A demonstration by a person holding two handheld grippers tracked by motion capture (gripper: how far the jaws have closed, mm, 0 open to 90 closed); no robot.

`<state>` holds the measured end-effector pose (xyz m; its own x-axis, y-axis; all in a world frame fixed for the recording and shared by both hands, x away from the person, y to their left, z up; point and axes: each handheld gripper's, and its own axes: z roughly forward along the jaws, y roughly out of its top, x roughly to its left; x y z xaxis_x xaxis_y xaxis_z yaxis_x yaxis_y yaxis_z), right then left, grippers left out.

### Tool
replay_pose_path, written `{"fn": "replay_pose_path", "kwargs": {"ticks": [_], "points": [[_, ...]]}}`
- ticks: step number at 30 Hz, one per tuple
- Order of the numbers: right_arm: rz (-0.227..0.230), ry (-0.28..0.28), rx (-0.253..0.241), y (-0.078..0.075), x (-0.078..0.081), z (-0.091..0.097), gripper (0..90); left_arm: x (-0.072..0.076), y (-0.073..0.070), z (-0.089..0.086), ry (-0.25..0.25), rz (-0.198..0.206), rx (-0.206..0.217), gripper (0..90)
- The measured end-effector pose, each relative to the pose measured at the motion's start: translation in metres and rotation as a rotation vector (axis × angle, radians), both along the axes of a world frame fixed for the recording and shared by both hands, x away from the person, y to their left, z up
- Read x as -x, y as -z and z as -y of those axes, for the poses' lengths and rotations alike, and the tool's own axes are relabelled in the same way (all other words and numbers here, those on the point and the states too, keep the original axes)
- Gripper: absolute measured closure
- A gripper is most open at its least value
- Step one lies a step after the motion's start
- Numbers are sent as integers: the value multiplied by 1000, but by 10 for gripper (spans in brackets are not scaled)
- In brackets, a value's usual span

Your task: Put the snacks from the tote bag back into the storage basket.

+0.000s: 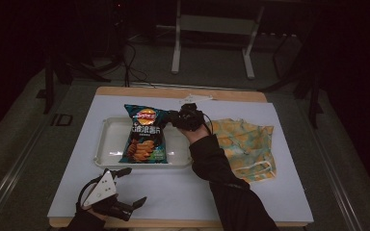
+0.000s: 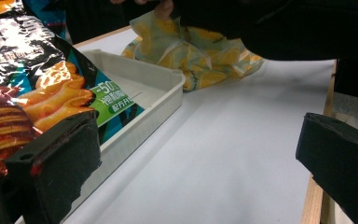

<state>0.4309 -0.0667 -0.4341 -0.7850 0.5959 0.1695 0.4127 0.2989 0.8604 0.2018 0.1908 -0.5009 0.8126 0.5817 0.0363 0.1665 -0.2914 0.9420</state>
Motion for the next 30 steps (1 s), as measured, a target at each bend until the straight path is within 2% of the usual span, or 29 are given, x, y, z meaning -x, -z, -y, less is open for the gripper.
{"fn": "replay_pose_path", "kwargs": {"ticks": [3,4,7,9,10,12,14,15,18,19,20,24,30], "points": [[4,-1,2,-4,0,4,646,0,0,0,-1,0,1,3],[20,4,9,-7,1,9,623,0,0,0,-2,0,1,3],[25,4,4,-13,2,17,550,0,0,0,-4,-1,2,3],[23,-3,0,-15,2,19,533,0,0,0,-5,-2,2,3],[38,-5,7,-20,5,23,463,0,0,0,-5,-2,3,3],[36,-21,12,-26,7,28,369,0,0,0,-6,-2,-1,3],[42,-22,18,-29,8,30,343,-1,0,0,-8,-2,0,3],[50,-22,25,-35,11,35,283,-1,0,0,-9,-4,0,3],[45,-22,20,-38,11,38,262,-1,0,1,-9,-3,1,3],[34,-22,15,-41,11,41,227,-1,0,1,-10,-3,-1,3],[24,-31,7,-48,14,49,141,-1,0,1,-10,-4,-1,3],[47,-18,22,-54,18,60,136,-1,0,1,-11,-3,-3,3],[60,17,11,-59,22,82,137,-1,0,1,-12,-3,-5,3]]}}
